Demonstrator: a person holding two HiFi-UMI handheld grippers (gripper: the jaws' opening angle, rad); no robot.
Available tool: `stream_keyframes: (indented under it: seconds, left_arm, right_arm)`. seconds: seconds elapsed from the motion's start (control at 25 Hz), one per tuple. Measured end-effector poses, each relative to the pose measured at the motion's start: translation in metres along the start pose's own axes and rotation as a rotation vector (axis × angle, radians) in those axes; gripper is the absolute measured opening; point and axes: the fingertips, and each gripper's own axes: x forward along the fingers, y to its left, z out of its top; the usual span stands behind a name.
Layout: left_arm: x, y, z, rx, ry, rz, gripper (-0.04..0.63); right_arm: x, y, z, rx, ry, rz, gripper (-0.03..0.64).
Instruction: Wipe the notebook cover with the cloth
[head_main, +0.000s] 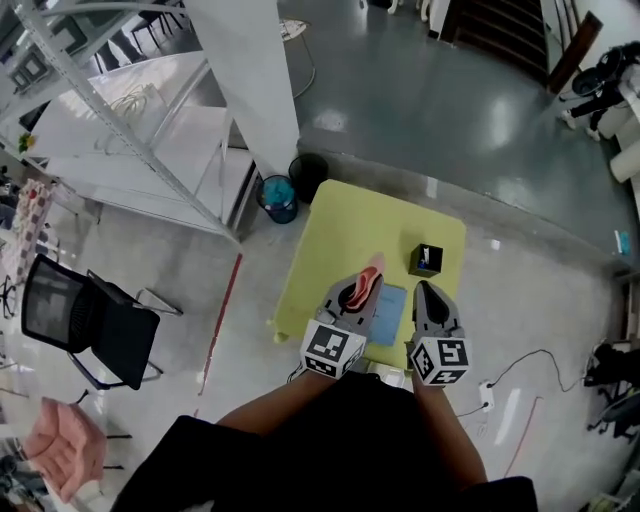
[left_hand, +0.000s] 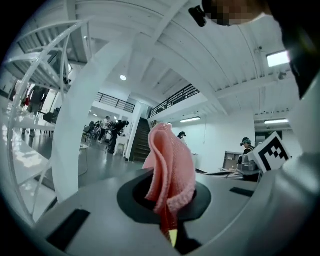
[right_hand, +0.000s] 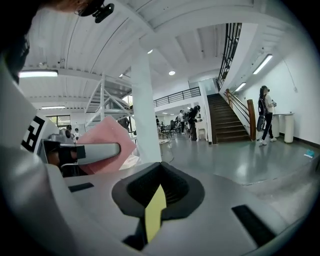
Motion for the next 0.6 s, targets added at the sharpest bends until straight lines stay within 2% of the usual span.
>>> stream_keyframes:
  seconds: [0.28, 0.44, 0.6]
  left_arm:
    - [0.004, -0.012, 0.032, 0.059, -0.024, -0.040, 0.023]
    - [0.007, -0.015, 0.019, 0.067, -0.001, -0.061, 0.023]
    - [0.011, -0.016, 0.013, 0.077, -0.014, -0.045, 0.023]
  right_arm:
    - [-0.011, -0.011, 0.035, -0.044, -0.066, -0.064, 0.031]
    - [-0.010, -0.019, 0.027, -0.032, -0.073, -0.102, 0.031]
    - [-0.012, -0.024, 0.016, -0.036, -0.081, -0.117, 0.031]
